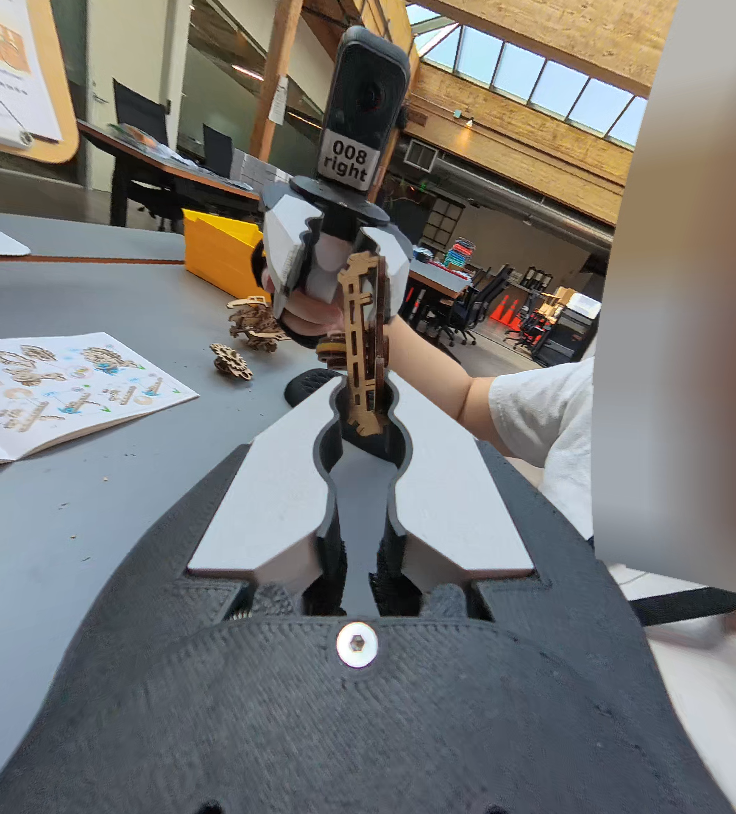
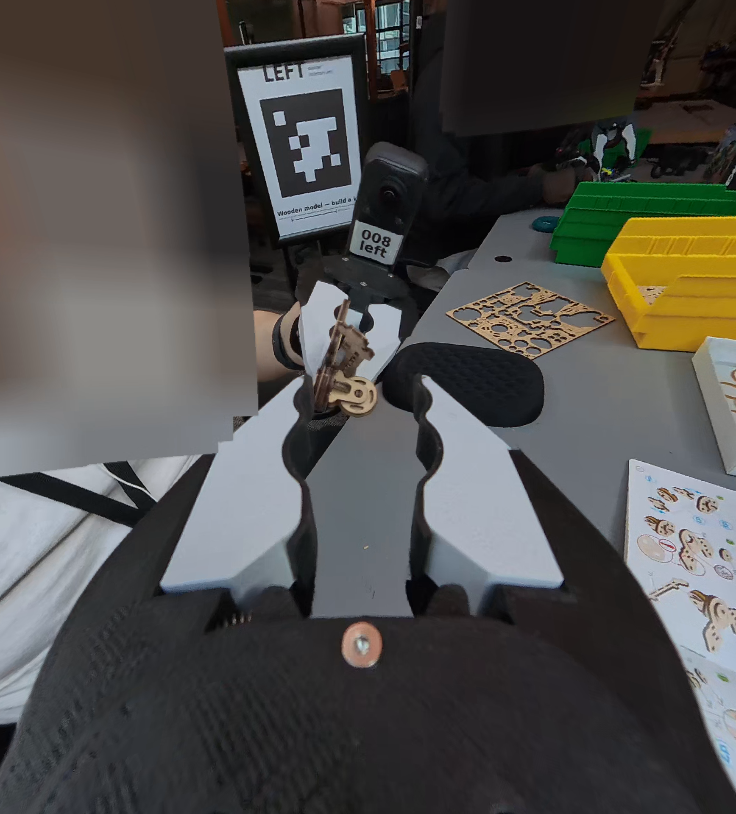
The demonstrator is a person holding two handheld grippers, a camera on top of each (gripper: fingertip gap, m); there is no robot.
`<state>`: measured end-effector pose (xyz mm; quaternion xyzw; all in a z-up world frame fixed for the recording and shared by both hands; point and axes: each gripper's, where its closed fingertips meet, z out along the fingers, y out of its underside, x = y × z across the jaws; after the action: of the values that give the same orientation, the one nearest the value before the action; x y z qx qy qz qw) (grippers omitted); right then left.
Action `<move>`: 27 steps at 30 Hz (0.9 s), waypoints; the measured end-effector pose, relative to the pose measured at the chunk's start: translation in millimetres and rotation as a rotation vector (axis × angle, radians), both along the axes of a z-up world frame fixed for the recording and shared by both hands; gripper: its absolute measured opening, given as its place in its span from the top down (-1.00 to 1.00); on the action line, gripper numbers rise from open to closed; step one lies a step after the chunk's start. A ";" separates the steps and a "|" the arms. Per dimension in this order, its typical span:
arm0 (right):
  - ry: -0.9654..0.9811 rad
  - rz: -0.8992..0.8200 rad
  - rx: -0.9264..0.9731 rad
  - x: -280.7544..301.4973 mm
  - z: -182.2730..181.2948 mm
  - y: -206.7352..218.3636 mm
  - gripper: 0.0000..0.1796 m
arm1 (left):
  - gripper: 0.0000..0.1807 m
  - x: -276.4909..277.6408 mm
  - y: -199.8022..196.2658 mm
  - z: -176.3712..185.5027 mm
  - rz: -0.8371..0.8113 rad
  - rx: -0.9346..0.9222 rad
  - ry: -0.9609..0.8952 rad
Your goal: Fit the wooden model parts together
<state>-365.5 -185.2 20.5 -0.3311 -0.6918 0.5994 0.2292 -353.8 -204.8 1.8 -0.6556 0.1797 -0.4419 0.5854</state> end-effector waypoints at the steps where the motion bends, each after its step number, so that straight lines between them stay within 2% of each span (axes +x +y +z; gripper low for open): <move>1: -0.018 0.003 -0.017 -2.9 -0.3 -5.0 0.40 | 0.88 -4.3 2.9 1.9 0.046 0.027 0.022; 3: -0.044 -0.021 -0.047 -11.2 0.1 -12.8 0.36 | 0.88 -10.5 7.1 5.3 0.117 0.070 0.055; 7: 0.008 -0.075 -0.073 -19.1 8.3 -16.2 0.65 | 0.88 -13.9 11.1 7.6 0.193 0.123 0.105; 11: 0.046 -0.114 -0.102 -21.4 14.7 -10.1 0.80 | 0.88 -15.2 12.1 10.7 0.217 0.143 0.099; 21: 0.026 -0.174 -0.164 -28.3 13.1 -3.4 0.80 | 0.87 -19.6 20.0 5.6 0.265 0.141 0.120; 27: 0.103 -0.141 -0.103 -23.1 17.2 -8.8 0.77 | 0.87 -15.8 16.3 10.3 0.241 0.161 0.080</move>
<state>-388.6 -193.9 37.7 -0.3591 -0.6224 0.6327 0.2887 -369.6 -188.5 12.0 -0.6406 0.1575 -0.3261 0.6772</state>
